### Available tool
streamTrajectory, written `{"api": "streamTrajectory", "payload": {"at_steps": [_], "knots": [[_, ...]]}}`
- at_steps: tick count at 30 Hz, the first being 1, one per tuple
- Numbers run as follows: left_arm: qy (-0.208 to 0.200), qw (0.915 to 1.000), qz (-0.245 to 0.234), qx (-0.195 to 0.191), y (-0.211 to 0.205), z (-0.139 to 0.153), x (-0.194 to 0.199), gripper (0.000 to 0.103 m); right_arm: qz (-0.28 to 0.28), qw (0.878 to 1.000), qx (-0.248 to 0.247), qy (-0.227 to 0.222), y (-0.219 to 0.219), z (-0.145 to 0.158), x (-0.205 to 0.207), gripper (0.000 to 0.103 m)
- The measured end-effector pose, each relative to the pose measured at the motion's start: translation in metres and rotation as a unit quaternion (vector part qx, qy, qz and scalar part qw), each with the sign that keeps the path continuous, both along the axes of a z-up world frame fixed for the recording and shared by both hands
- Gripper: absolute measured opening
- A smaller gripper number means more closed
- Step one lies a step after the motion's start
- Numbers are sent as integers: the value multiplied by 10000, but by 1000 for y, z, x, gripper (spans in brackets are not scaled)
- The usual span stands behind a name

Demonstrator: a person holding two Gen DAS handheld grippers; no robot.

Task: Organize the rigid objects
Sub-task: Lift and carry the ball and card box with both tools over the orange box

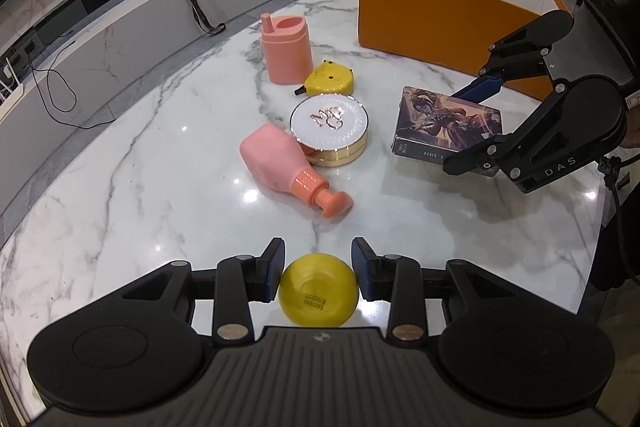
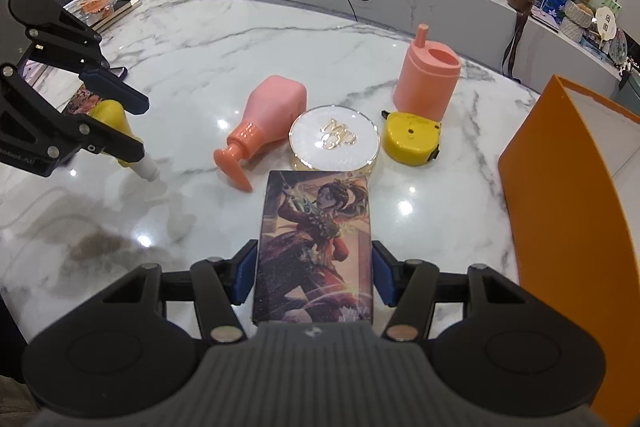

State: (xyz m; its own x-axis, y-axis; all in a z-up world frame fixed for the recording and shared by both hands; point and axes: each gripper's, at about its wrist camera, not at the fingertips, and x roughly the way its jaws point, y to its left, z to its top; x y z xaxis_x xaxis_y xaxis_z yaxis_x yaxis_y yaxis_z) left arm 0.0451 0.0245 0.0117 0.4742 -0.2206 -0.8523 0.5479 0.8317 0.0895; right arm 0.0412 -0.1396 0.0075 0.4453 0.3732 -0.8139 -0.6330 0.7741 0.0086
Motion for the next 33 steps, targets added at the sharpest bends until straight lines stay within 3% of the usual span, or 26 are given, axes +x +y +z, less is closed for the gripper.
{"api": "streamTrajectory", "payload": {"at_steps": [11, 23, 33], "knots": [[-55, 9998, 94, -173, -16, 27, 1, 41, -112, 9990, 261, -335, -10, 36, 6, 58], [-98, 9997, 15, 202, -42, 52, 2, 41, -307, 9966, 500, -575, -33, 59, 9, 58], [-270, 9988, -199, 345, -90, 77, 10, 41, -601, 9928, 734, -728, -69, 77, 8, 58]]}}
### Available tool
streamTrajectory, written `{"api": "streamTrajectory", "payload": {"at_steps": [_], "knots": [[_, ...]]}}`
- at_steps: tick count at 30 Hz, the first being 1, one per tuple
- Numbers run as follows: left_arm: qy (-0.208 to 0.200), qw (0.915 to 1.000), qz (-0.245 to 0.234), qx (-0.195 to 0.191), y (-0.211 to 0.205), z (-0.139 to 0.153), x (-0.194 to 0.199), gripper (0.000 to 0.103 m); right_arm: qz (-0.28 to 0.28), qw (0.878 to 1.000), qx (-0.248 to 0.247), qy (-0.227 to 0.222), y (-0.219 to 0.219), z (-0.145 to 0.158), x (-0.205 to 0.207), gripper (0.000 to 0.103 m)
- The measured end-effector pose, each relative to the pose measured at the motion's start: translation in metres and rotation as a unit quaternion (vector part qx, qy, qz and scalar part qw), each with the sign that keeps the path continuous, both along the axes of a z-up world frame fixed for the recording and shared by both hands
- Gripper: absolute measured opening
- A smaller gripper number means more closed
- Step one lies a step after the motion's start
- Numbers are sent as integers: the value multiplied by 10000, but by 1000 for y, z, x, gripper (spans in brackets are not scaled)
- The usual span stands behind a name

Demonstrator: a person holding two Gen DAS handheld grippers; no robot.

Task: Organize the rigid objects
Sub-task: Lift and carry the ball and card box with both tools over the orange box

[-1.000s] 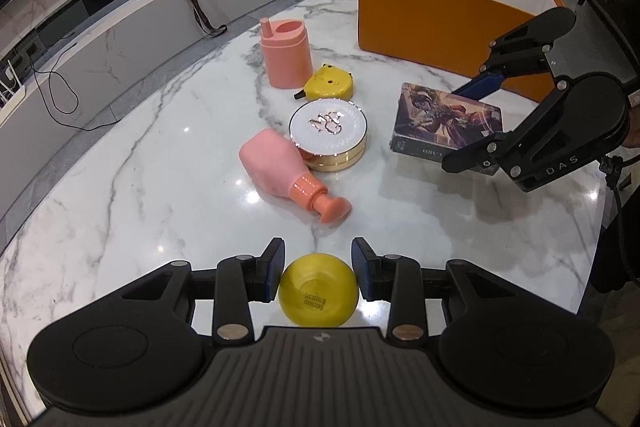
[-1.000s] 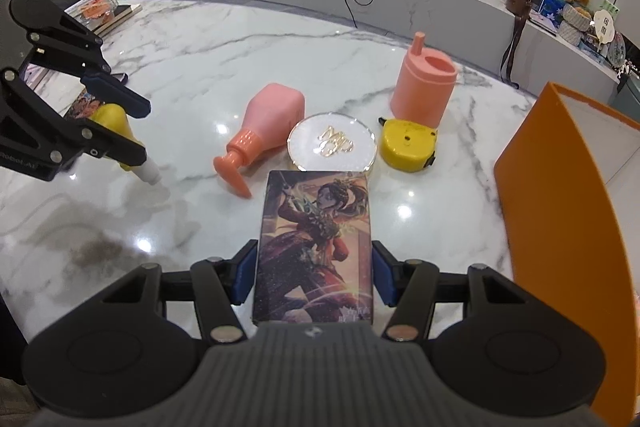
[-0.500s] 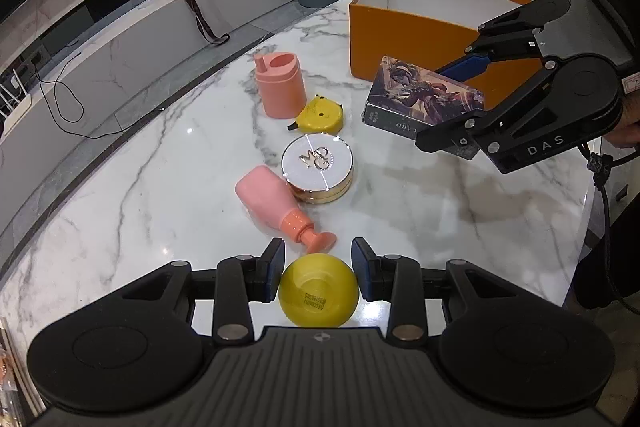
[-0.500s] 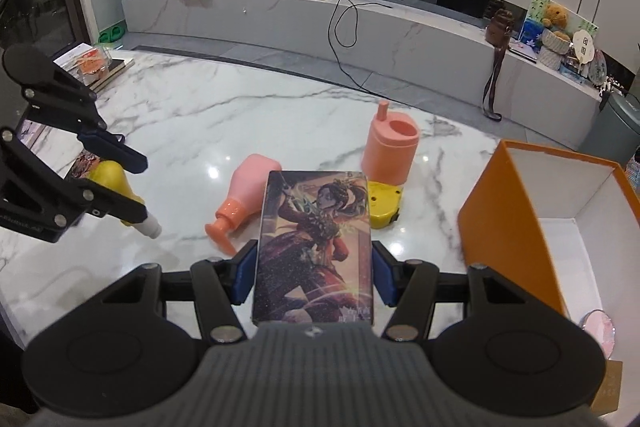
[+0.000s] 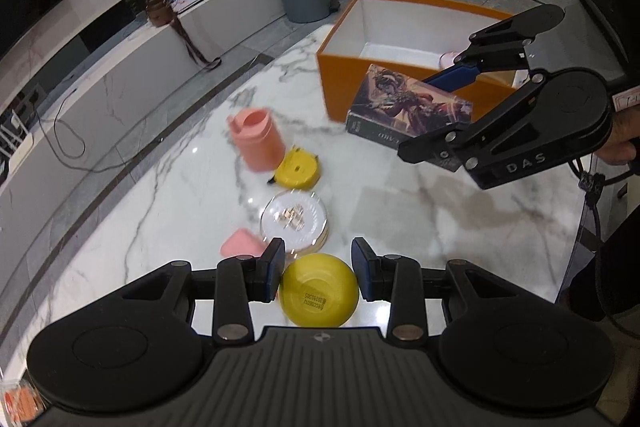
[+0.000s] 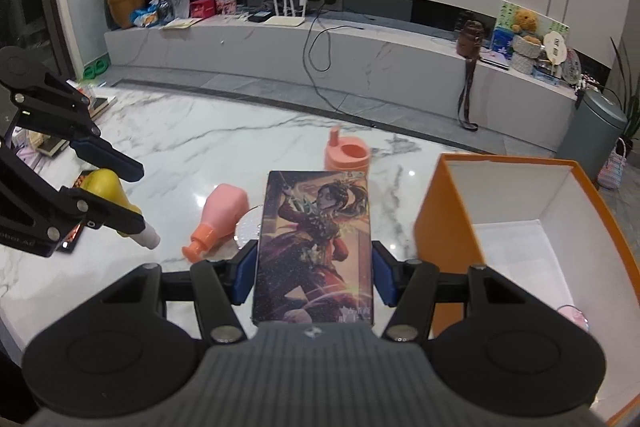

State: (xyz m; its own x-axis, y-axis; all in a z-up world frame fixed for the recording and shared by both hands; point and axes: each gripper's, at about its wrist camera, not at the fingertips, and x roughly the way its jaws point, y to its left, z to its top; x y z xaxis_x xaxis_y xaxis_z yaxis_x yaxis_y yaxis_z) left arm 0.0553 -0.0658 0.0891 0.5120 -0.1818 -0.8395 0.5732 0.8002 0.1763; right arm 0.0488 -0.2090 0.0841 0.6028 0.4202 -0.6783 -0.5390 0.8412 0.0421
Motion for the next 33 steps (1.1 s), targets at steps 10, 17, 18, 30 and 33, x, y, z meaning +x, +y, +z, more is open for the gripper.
{"api": "streamTrajectory", "payload": {"at_steps": [10, 17, 18, 30, 33], "knots": [[-161, 9992, -350, 116, -60, 15, 17, 41, -442, 9985, 219, -217, -48, 20, 0, 58], [-236, 9979, -583, 159, -99, 23, 37, 41, -907, 9950, 351, -226, -91, 23, 7, 58], [-235, 9977, -615, 143, -104, 23, 40, 41, -981, 9943, 349, -221, -97, 23, 8, 58], [-258, 9951, -954, 60, -157, 39, 75, 41, -1590, 9858, 501, -212, -155, 21, 12, 58], [-214, 9948, -999, -15, -170, 35, 85, 41, -1742, 9831, 524, -197, -167, 19, 15, 58]]}}
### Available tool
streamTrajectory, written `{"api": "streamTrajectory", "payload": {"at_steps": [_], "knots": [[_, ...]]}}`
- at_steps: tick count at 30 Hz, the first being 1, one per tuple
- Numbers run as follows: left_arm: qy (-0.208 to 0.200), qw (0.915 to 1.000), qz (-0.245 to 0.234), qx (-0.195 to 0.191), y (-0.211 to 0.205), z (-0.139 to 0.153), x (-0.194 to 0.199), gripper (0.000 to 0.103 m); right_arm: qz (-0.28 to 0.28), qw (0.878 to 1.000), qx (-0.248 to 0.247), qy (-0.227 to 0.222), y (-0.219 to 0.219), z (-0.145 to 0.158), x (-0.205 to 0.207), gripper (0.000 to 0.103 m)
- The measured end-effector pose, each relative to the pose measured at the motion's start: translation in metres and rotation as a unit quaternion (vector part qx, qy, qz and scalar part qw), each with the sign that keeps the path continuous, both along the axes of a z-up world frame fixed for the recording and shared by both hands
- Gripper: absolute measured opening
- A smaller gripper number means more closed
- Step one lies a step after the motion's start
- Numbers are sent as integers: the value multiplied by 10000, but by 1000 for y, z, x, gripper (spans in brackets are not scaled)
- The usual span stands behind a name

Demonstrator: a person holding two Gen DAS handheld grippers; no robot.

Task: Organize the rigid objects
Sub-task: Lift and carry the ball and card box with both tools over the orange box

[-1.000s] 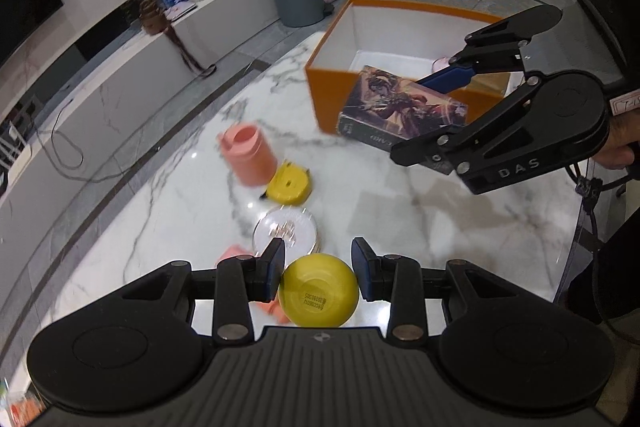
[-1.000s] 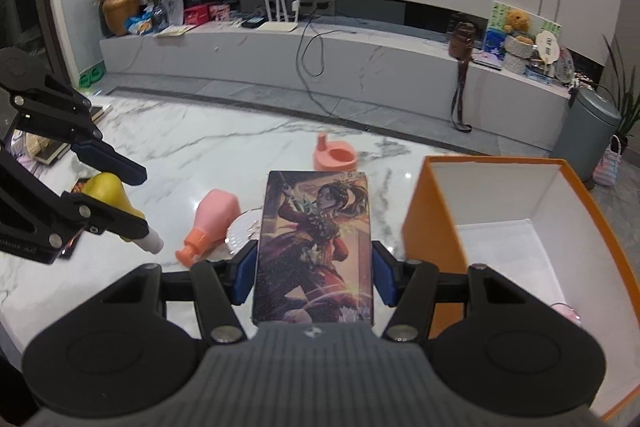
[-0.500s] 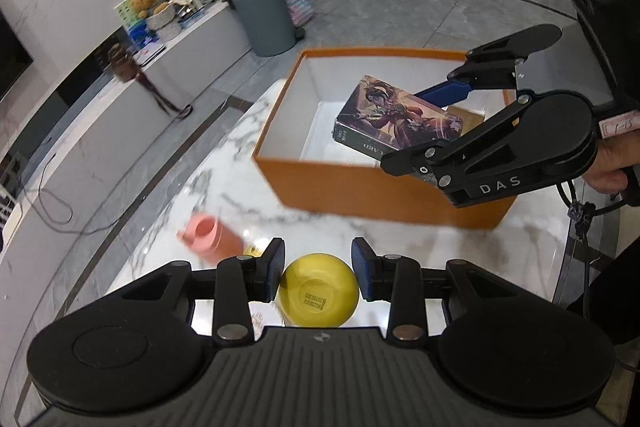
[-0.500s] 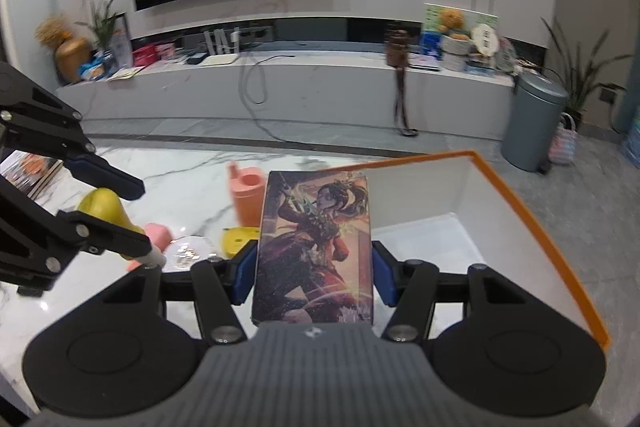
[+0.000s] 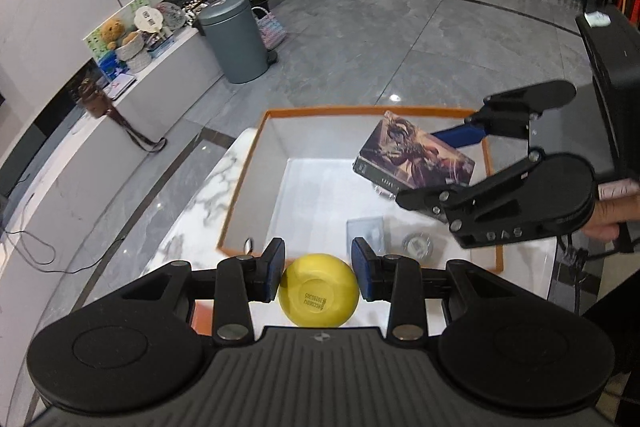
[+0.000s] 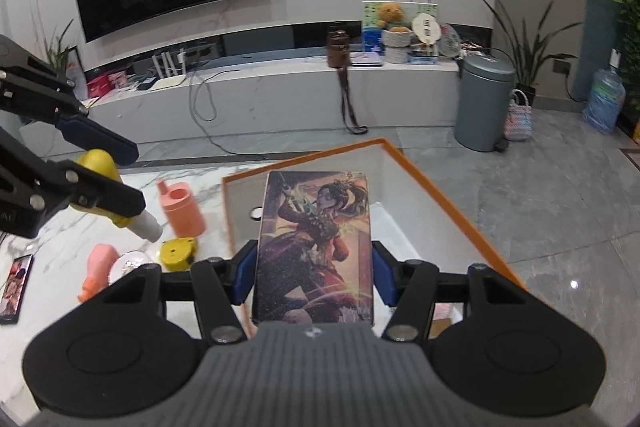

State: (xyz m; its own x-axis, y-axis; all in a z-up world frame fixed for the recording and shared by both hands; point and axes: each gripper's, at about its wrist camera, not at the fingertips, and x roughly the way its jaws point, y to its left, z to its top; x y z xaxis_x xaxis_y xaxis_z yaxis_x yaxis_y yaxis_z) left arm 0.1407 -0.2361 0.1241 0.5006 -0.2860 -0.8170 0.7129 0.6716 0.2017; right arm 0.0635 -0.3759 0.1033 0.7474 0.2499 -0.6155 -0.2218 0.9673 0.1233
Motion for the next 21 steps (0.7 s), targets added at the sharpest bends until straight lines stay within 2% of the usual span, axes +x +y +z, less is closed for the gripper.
{"api": "streamTrajectory", "payload": {"at_steps": [10, 16, 21], "knots": [[313, 9995, -55, -52, -29, -30, 32, 41, -303, 9992, -116, 227, -18, -17, 26, 58], [214, 9995, 244, -24, -37, -51, 53, 41, -367, 9978, -218, 505, -21, -32, 54, 58], [249, 9970, 674, -280, -35, -74, 68, 41, -461, 9961, -365, 658, -20, -43, 72, 58]]}}
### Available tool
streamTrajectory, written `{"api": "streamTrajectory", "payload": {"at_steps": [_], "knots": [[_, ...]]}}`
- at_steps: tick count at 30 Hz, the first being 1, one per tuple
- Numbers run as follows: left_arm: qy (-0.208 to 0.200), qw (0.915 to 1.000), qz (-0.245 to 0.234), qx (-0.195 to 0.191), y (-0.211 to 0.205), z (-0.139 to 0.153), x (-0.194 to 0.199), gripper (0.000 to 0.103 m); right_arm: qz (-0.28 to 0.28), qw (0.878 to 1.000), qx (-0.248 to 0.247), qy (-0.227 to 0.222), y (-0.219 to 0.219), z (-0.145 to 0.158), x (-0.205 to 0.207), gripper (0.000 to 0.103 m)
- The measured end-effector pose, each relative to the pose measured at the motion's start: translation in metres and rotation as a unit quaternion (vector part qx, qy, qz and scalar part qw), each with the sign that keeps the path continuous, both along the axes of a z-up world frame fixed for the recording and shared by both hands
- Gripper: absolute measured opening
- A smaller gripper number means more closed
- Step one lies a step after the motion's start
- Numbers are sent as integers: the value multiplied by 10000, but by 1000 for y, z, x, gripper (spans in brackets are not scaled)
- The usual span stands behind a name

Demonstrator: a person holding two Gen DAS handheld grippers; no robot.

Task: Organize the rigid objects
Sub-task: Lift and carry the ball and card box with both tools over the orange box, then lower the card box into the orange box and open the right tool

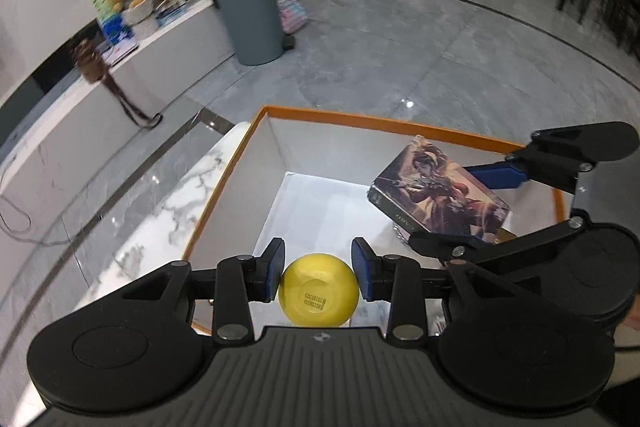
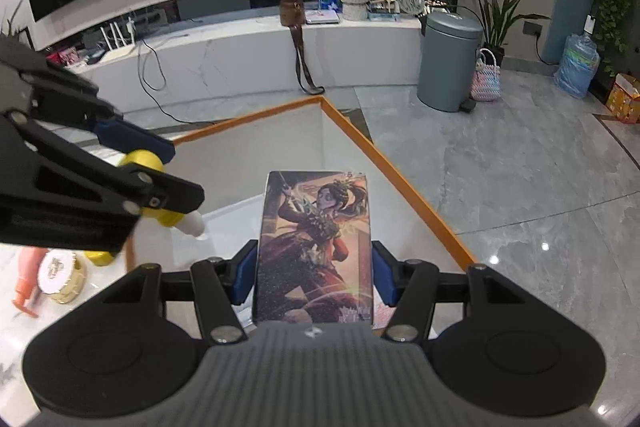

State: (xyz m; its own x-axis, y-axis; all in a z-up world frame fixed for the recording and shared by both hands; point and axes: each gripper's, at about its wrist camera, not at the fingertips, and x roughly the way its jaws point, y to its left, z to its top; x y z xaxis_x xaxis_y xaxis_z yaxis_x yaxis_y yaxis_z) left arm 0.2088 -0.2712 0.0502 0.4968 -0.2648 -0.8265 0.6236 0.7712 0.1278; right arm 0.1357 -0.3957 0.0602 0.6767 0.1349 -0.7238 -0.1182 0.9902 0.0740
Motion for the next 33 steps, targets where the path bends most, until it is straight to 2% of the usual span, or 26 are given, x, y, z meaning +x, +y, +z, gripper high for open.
{"api": "streamTrajectory", "payload": {"at_steps": [14, 23, 33], "knots": [[108, 9982, 402, -429, 18, -30, 31, 41, 49, 9981, -155, 592, 15, -40, 50, 58], [172, 9988, 399, -219, 17, -51, 38, 41, 228, 9941, -532, 915, 33, -60, 69, 57], [209, 9985, 482, -141, 15, -59, 39, 41, 41, 9929, -553, 1052, 33, -67, 76, 57]]}}
